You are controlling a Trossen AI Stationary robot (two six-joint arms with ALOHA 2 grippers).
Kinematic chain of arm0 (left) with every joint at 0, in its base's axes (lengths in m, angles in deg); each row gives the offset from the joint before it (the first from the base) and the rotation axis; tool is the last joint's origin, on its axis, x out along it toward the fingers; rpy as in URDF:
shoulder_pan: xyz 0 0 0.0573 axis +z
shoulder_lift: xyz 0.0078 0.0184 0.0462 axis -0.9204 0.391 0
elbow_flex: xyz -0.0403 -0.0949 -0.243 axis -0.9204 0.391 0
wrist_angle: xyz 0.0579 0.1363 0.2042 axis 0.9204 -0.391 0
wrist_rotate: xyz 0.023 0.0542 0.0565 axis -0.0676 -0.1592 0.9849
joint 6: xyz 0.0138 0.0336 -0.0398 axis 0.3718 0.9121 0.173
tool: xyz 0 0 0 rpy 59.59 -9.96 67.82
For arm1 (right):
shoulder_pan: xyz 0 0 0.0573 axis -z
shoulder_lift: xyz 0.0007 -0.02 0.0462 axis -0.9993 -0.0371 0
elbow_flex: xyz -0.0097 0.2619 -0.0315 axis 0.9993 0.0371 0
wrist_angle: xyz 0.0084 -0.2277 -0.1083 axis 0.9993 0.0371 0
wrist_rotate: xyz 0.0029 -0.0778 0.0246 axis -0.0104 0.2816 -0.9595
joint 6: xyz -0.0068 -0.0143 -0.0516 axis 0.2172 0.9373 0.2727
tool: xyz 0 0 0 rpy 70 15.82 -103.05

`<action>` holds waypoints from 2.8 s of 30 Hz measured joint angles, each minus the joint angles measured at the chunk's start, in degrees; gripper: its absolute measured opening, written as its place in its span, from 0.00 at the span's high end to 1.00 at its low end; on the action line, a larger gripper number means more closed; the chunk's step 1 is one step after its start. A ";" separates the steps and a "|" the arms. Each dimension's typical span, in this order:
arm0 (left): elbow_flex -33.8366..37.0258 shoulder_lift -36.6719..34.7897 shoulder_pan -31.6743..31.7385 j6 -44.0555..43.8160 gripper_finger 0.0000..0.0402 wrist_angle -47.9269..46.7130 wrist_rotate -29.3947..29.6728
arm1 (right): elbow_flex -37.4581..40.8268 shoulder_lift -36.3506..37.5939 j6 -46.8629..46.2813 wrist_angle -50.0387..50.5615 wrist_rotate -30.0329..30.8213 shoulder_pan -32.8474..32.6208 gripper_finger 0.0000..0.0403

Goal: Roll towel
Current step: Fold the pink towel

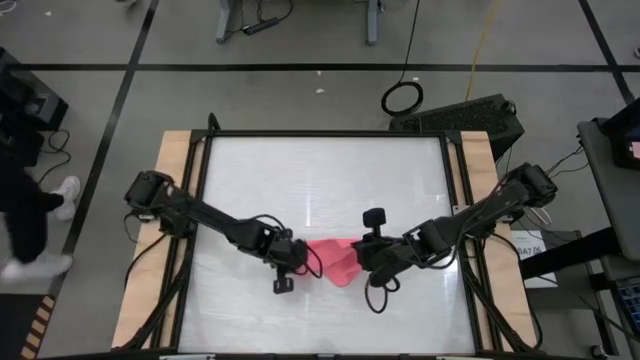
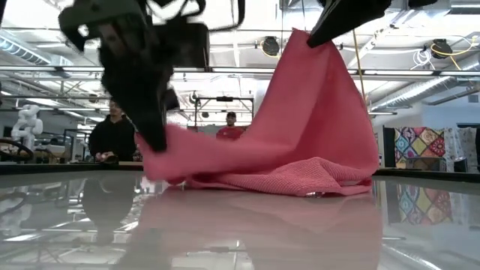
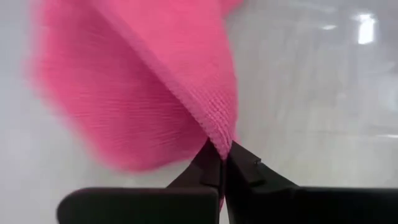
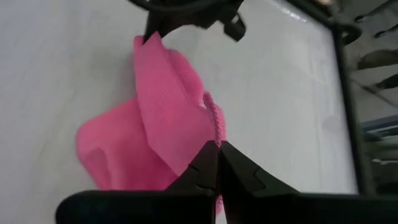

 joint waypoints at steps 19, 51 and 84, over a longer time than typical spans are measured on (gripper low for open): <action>-28.35 -16.69 8.05 12.92 1.00 -39.87 37.50 | -0.07 20.98 18.00 -1.99 -1.93 17.67 1.00; -7.38 4.70 -7.91 9.25 1.00 -17.14 8.45 | 35.80 5.78 -1.22 -40.86 -39.05 6.79 1.00; -8.88 3.21 -8.74 7.77 1.00 -4.22 -10.15 | 35.52 6.58 -13.56 -41.13 -31.23 -1.01 1.00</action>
